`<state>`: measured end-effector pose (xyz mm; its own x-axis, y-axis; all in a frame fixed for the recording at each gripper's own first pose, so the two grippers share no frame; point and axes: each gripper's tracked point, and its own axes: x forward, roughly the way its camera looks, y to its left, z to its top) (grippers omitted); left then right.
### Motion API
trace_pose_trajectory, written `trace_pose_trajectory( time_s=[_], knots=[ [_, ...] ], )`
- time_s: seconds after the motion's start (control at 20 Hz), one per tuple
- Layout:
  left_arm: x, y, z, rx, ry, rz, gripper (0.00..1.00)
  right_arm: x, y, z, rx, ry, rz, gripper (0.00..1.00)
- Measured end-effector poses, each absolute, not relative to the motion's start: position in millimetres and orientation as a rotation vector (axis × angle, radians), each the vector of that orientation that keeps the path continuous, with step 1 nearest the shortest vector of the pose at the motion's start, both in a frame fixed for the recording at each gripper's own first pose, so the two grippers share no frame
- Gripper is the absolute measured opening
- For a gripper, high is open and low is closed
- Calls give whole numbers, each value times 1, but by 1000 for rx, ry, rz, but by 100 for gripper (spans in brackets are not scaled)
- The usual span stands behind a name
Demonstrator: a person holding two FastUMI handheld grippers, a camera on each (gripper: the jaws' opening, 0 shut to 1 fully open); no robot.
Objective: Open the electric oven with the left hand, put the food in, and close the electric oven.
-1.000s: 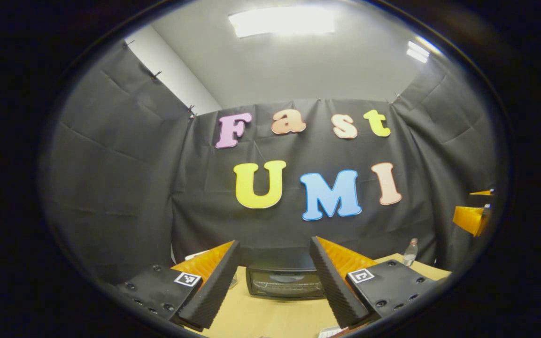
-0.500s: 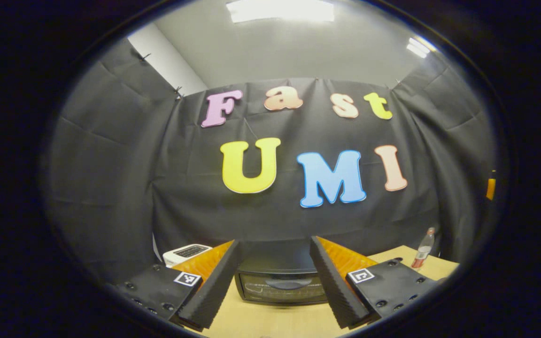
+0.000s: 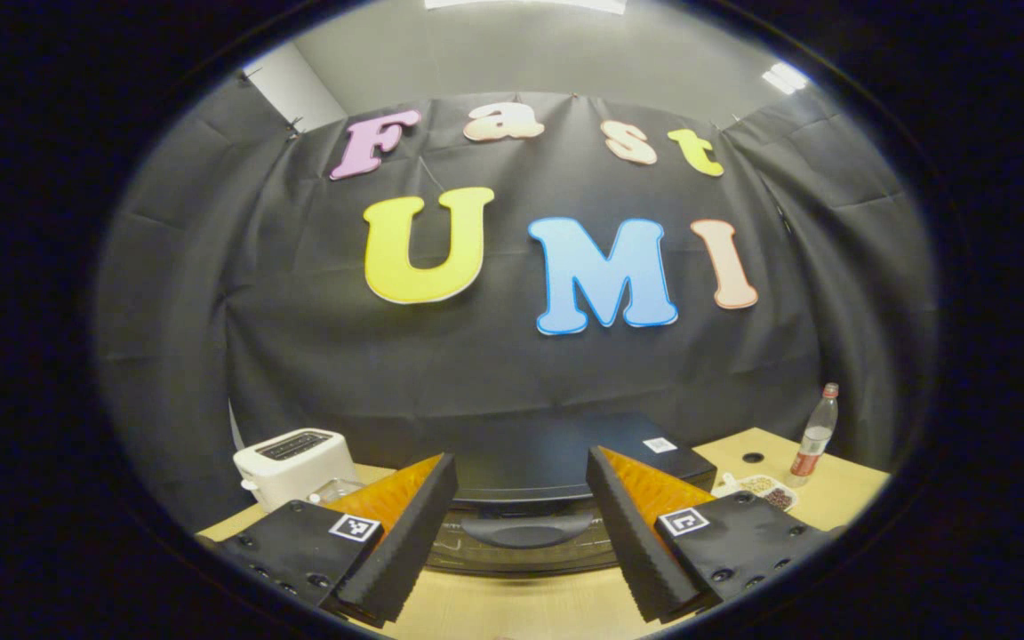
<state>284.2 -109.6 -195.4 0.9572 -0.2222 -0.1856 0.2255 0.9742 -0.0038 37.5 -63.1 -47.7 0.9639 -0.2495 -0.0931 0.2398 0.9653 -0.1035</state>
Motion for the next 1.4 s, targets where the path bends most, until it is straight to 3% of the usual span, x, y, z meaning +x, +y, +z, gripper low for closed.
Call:
trace_pose_trajectory(
  time_s=[0.1,0.5,0.7,1.4],
  knots=[
    [296,-119,-216,37,216,-249,100,37,-64,-52,-97,129,-273,95],
    [314,-126,-276,62,307,-247,100,26,-74,-45,-140,143,-329,95],
    [312,-125,-276,5,293,-234,100,26,-72,-47,-158,155,-317,95],
    [225,-109,-301,12,357,-226,100,-2,-49,-50,-148,161,-191,96]
  ],
)
